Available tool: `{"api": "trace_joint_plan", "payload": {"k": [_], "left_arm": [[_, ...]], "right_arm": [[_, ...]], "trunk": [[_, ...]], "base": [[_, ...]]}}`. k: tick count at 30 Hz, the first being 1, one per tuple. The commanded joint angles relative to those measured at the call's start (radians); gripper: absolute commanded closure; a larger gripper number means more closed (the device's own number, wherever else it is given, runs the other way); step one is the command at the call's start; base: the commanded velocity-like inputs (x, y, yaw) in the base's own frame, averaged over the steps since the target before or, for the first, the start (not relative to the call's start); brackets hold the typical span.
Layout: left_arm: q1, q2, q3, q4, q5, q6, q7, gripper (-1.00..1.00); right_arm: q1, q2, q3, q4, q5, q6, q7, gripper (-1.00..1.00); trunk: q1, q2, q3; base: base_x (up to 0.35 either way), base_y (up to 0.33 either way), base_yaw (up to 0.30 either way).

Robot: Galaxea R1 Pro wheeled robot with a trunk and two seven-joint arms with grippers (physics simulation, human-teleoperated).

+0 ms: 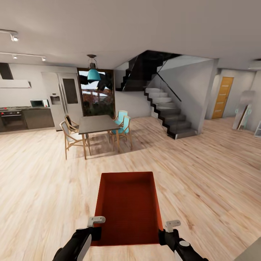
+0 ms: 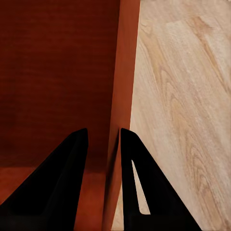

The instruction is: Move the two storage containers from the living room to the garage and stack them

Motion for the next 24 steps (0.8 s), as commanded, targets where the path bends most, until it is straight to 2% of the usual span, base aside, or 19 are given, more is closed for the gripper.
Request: {"api": "trace_joint_plan", "payload": {"k": [1, 24], "left_arm": [[-0.001, -0.002, 0.020, -0.005, -0.033, 0.007, 0.005, 1.00], [-0.001, -0.003, 0.020, -0.005, -0.033, 0.007, 0.005, 1.00]], "right_arm": [[0.001, 0.000, 0.013, 0.001, -0.012, -0.001, 0.003, 1.00], [0.001, 0.000, 0.013, 0.001, -0.012, -0.001, 0.003, 1.00]], "trunk": [[0.001, -0.001, 0.000], [0.001, -0.001, 0.000]], "base": [[0.325, 0.000, 0.000], [0.325, 0.000, 0.000]]}}
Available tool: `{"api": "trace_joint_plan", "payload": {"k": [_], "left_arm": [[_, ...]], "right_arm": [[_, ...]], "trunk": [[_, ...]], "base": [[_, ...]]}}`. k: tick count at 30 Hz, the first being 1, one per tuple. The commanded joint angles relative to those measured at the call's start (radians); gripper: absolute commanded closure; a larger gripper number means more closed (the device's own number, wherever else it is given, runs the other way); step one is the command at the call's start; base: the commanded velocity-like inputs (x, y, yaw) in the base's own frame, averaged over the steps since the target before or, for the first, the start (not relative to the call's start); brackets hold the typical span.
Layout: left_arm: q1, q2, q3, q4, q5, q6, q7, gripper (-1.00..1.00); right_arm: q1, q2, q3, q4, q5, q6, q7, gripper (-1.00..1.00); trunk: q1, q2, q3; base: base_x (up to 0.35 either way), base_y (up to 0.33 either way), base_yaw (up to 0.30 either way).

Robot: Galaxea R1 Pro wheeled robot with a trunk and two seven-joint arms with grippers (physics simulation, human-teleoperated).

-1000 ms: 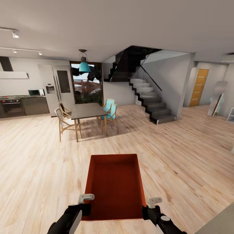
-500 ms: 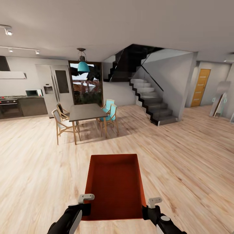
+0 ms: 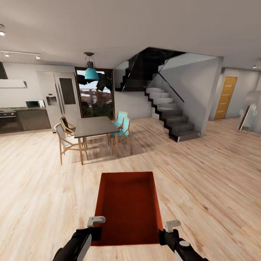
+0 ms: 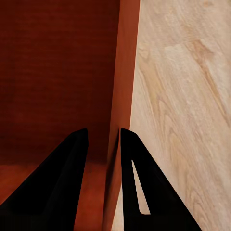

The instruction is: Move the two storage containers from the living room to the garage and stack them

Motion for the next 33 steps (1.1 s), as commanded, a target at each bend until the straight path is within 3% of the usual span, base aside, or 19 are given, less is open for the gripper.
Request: {"api": "trace_joint_plan", "payload": {"k": [1, 33], "left_arm": [[-0.001, -0.002, 0.018, -0.004, -0.030, 0.007, 0.005, 1.00], [-0.001, -0.002, 0.018, -0.004, -0.030, 0.007, 0.005, 1.00]], "right_arm": [[0.001, 0.000, 0.014, 0.001, -0.012, -0.001, 0.003, 1.00], [0.001, 0.000, 0.014, 0.001, -0.013, -0.001, 0.003, 1.00]], "trunk": [[0.001, -0.001, 0.000], [0.001, -0.001, 0.000]], "base": [[0.325, 0.000, 0.000], [0.325, 0.000, 0.000]]}}
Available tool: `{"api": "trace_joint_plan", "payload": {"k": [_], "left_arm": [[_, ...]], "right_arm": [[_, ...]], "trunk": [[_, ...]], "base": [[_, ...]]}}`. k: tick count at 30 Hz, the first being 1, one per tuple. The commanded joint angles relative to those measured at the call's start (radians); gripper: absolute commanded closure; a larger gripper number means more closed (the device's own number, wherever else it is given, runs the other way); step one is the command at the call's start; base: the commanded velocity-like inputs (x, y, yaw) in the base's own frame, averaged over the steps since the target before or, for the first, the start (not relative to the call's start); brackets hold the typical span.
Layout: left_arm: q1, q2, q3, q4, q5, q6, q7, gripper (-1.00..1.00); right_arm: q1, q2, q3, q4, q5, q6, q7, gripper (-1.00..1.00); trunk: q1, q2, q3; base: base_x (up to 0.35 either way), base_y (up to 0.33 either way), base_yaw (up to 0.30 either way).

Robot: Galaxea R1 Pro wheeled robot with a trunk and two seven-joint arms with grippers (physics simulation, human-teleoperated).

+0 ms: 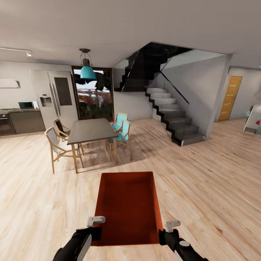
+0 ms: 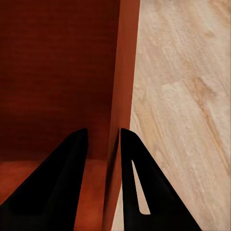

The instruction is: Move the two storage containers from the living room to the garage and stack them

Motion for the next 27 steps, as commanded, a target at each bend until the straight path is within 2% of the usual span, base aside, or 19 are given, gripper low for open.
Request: {"api": "trace_joint_plan", "payload": {"k": [1, 7, 27], "left_arm": [[-0.001, -0.002, 0.018, -0.004, -0.030, 0.007, 0.005, 1.00], [-0.001, -0.002, 0.018, -0.004, -0.030, 0.007, 0.005, 1.00], [-0.001, -0.002, 0.018, -0.004, -0.030, 0.007, 0.005, 1.00]], "right_arm": [[0.001, 0.000, 0.014, 0.001, -0.012, -0.001, 0.003, 1.00], [0.001, 0.000, 0.014, 0.001, -0.012, -0.001, 0.003, 1.00], [0.001, 0.000, 0.014, 0.001, -0.012, -0.001, 0.003, 1.00]], "trunk": [[0.001, -0.001, 0.000], [0.001, -0.001, 0.000], [0.001, -0.001, 0.000]], "base": [[0.325, 0.000, -0.005], [0.325, 0.000, -0.147], [0.325, 0.000, -0.273]]}}
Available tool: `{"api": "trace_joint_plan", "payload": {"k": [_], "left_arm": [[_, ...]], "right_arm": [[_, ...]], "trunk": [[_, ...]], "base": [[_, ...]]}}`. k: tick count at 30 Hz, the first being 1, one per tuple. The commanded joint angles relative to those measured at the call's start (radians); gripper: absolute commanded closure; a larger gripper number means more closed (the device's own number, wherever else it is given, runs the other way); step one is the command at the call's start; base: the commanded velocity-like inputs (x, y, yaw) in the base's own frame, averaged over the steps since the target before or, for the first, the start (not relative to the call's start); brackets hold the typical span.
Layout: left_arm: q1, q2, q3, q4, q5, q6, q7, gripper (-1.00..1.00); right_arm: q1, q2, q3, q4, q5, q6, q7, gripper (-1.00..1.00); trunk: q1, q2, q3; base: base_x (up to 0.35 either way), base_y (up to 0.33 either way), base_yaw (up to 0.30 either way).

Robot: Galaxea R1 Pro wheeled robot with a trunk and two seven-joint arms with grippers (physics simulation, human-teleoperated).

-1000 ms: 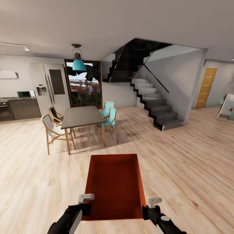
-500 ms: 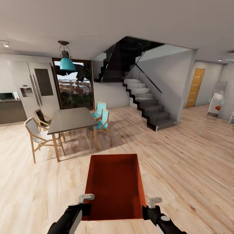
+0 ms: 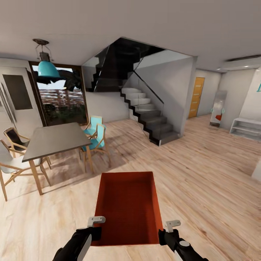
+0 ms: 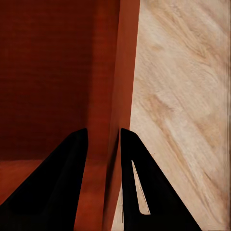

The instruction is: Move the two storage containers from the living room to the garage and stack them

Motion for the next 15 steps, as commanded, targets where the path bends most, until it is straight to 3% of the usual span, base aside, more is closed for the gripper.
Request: {"api": "trace_joint_plan", "payload": {"k": [1, 15], "left_arm": [[-0.001, -0.002, 0.018, -0.005, -0.030, 0.007, 0.005, 1.00], [-0.001, -0.002, 0.018, -0.005, -0.030, 0.007, 0.005, 1.00]], "right_arm": [[0.000, 0.001, 0.014, 0.001, -0.012, -0.001, 0.003, 1.00], [0.000, 0.001, 0.015, 0.001, -0.012, -0.001, 0.003, 1.00]], "trunk": [[0.001, -0.001, 0.000], [0.001, -0.001, 0.000]], "base": [[0.325, 0.000, -0.277], [0.325, 0.000, -0.277]]}}
